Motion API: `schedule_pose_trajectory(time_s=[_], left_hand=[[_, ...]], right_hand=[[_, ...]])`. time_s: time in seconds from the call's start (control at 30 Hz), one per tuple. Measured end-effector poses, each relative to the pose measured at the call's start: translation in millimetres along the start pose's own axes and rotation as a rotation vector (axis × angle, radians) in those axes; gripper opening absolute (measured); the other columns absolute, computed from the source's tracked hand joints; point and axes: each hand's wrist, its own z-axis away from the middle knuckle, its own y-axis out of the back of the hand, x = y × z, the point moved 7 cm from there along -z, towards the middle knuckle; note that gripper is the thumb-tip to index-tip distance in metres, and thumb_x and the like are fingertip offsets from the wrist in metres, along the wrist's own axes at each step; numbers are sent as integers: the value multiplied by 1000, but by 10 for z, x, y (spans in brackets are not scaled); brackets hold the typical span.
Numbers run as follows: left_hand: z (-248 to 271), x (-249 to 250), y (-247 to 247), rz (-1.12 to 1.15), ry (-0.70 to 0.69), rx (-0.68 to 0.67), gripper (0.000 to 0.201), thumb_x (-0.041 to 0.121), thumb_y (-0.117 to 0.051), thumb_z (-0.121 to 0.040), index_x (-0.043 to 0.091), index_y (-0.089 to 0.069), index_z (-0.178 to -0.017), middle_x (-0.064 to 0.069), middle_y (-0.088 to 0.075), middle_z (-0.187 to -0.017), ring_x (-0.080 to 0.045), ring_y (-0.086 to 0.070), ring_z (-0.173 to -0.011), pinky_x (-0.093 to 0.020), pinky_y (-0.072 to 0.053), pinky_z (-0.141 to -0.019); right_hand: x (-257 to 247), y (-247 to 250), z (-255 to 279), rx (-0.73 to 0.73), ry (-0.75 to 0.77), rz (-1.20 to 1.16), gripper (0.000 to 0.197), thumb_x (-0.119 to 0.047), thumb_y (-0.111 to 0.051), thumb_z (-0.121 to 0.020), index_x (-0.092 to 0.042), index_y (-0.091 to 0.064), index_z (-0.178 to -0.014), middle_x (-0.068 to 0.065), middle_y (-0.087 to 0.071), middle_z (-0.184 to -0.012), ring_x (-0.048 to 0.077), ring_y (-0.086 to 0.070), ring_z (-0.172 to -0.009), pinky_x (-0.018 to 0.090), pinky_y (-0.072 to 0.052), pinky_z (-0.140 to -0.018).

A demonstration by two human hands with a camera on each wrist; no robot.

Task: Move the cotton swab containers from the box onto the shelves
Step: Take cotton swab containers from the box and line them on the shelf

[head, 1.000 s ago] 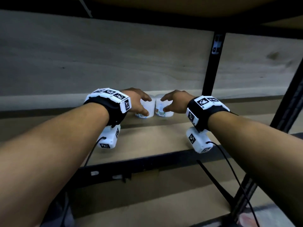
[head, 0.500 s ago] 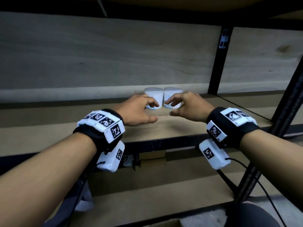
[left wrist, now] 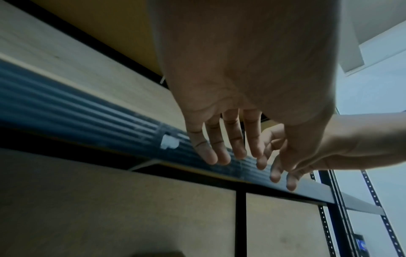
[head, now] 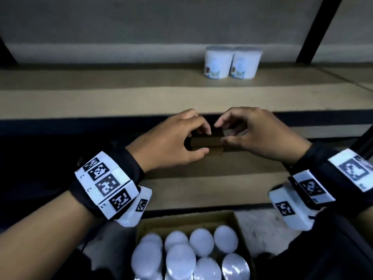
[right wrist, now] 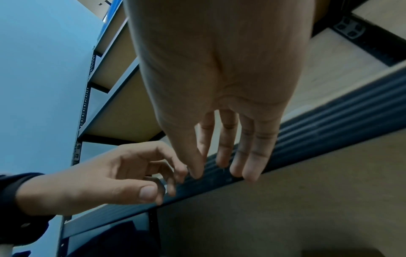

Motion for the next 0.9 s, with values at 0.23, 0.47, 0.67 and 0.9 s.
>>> schedule_pose_trajectory(time_s=[0.23, 0.47, 0.67, 0.9], left_hand=[[478, -537, -558, 20, 156, -148, 37, 47, -70, -80, 31, -61, -113, 10, -52, -107, -3, -53, -91, -24, -46, -83], [1121, -1376, -1437, -126, 474, -602, 54, 48, -72, -79, 26, -59, -126, -2, -56, -125, -22, -52, -117, -25, -40, -96], [1723, -1570, -2041, -22, 632, -799, 71, 52, -81, -68, 26, -57, -130, 1, -58, -130, -20, -56, -114, -24, -44, -89], [2179, -1425, -2440, 100, 679, -762, 96, 52, -85, -59, 25, -47, -142, 2, -47, -141, -22, -49, -127, -32, -44, -102]], right_hand=[[239, -770, 242, -153, -78, 18, 35, -27, -82, -73, -37, -67, -103, -17, -65, -95, 0, -65, -80, 15, -52, -73], [489, -1928, 455, -417, -166, 5, 50, -44, -79, -70, -35, -62, -116, -9, -62, -112, 11, -61, -100, 33, -52, -90], [611, -2839, 723, -677, -200, 80, 72, -46, -79, -71, -32, -49, -135, 3, -52, -130, 22, -50, -121, 34, -44, -99], [617, -3451, 1081, -788, -188, 95, 97, -62, -75, -53, -47, -32, -138, -4, -43, -133, 23, -52, -120, 42, -51, -92]])
